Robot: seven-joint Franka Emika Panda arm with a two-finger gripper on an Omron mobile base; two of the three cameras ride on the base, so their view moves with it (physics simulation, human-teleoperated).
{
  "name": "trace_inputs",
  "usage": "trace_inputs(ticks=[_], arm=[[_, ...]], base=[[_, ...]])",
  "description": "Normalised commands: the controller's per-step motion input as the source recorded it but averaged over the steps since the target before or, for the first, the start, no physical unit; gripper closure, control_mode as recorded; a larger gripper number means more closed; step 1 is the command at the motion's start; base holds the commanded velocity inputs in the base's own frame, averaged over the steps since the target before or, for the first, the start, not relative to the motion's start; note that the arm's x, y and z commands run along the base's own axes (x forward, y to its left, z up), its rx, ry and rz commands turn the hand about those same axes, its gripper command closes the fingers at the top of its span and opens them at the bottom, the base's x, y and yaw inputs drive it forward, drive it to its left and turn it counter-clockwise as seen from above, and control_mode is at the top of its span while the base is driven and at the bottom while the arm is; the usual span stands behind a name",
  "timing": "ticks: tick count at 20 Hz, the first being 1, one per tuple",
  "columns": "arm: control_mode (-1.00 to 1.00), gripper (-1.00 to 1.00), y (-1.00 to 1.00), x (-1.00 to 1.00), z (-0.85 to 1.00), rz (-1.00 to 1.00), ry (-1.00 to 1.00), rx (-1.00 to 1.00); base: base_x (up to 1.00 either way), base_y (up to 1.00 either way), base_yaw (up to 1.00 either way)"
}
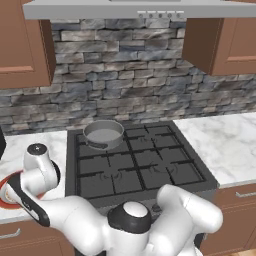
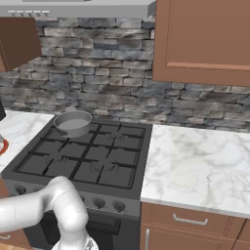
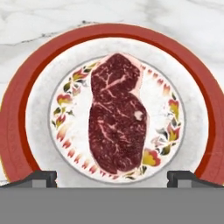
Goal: Retrieve the frozen meat and place it in the pot on a burner. Then turn the burner on.
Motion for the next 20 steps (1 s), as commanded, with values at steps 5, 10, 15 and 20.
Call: trace_inputs(ticks=[5, 10, 15, 20], arm=[[-1.00, -1.00, 0.01, 0.04, -0.21, 0.00, 0.00, 0.00], [-1.00, -1.00, 0.05, 0.08, -0.03, 0.00, 0.00, 0.00], [-1.00, -1.00, 0.10, 0.15, -0.04, 0.00, 0.00, 0.00], [-1.00, -1.00, 0.12, 0.14, -0.04, 0.00, 0.00, 0.00]], base=[[0.00, 0.00, 0.00], [0.00, 0.00, 0.00], [0.00, 0.00, 0.00], [0.00, 0.00, 0.00]])
